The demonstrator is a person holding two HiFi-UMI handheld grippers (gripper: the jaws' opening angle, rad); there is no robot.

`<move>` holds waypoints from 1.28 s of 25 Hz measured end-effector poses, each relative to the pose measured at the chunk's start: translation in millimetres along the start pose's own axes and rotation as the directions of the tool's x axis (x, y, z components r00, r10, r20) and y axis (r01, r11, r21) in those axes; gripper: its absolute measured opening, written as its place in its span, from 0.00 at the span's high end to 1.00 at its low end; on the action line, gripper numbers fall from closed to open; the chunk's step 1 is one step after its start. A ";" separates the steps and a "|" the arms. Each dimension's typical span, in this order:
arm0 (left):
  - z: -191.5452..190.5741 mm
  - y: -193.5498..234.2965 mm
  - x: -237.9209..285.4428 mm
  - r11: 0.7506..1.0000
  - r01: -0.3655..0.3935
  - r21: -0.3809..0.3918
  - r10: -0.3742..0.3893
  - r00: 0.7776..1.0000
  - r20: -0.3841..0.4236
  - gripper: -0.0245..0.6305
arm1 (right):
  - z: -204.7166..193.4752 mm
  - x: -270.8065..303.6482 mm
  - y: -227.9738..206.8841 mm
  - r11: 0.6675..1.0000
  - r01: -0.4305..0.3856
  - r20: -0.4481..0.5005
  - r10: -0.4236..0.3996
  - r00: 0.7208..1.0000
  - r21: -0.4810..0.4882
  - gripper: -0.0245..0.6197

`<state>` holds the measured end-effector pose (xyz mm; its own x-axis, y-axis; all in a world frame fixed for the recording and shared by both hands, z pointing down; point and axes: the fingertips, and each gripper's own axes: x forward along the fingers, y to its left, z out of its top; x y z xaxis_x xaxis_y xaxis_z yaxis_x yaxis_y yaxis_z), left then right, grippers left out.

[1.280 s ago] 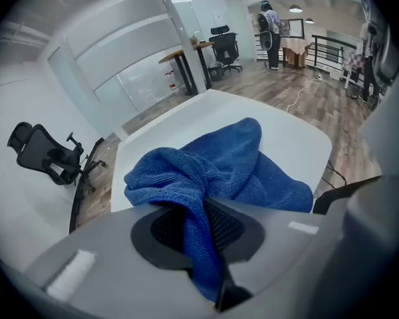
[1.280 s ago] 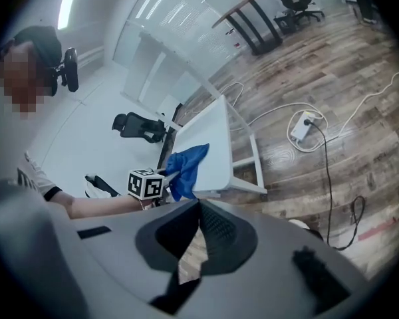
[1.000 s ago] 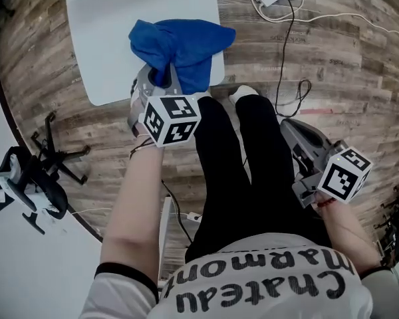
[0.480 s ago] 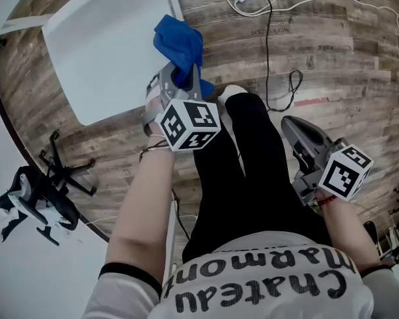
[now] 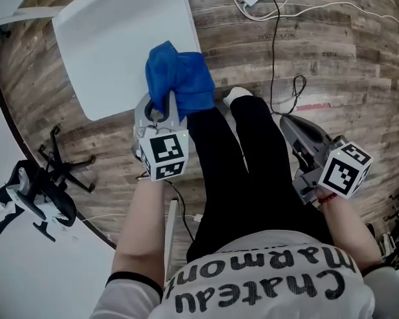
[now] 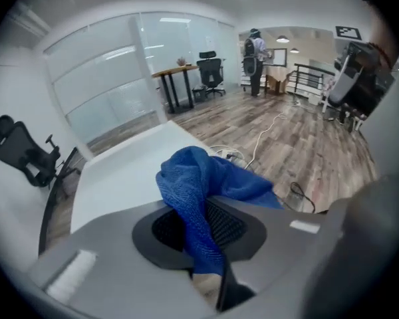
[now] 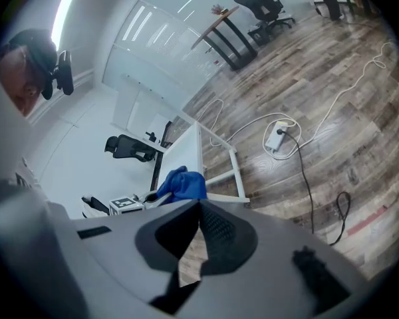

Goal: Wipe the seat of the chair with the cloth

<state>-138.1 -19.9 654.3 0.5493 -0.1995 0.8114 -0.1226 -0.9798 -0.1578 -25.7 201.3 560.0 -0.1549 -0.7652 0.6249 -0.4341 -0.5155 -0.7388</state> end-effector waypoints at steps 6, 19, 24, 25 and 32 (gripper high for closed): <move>-119.7 139.6 -34.5 0.952 -0.277 -0.129 0.236 0.936 -0.261 0.85 | -10.6 39.3 36.1 0.998 -0.030 -0.075 0.025 0.997 -0.058 0.94; -193.8 235.6 -48.1 0.894 -0.442 -0.076 0.369 0.821 -0.435 0.89 | -45.9 97.0 102.3 0.980 -0.085 -0.202 0.047 0.978 -0.180 0.94; -169.7 194.2 -35.3 0.947 -0.322 0.012 0.305 0.885 -0.351 0.89 | -40.4 93.8 95.9 0.989 -0.076 -0.172 0.054 0.984 -0.124 0.94; -163.2 185.7 -32.5 0.951 -0.307 0.030 0.299 0.892 -0.339 0.90 | -38.7 92.3 94.2 0.991 -0.075 -0.164 0.055 0.985 -0.115 0.94; -113.2 126.1 -12.1 0.970 -0.232 0.071 0.243 0.936 -0.256 0.91 | -31.5 69.9 71.9 0.994 -0.061 -0.138 0.048 0.989 -0.090 0.94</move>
<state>-253.7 -139.7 688.3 0.2724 -0.4211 0.8652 -0.1879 -0.9051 -0.3813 -95.7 122.9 558.5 -0.2970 -0.7284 0.6174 -0.5016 -0.4312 -0.7500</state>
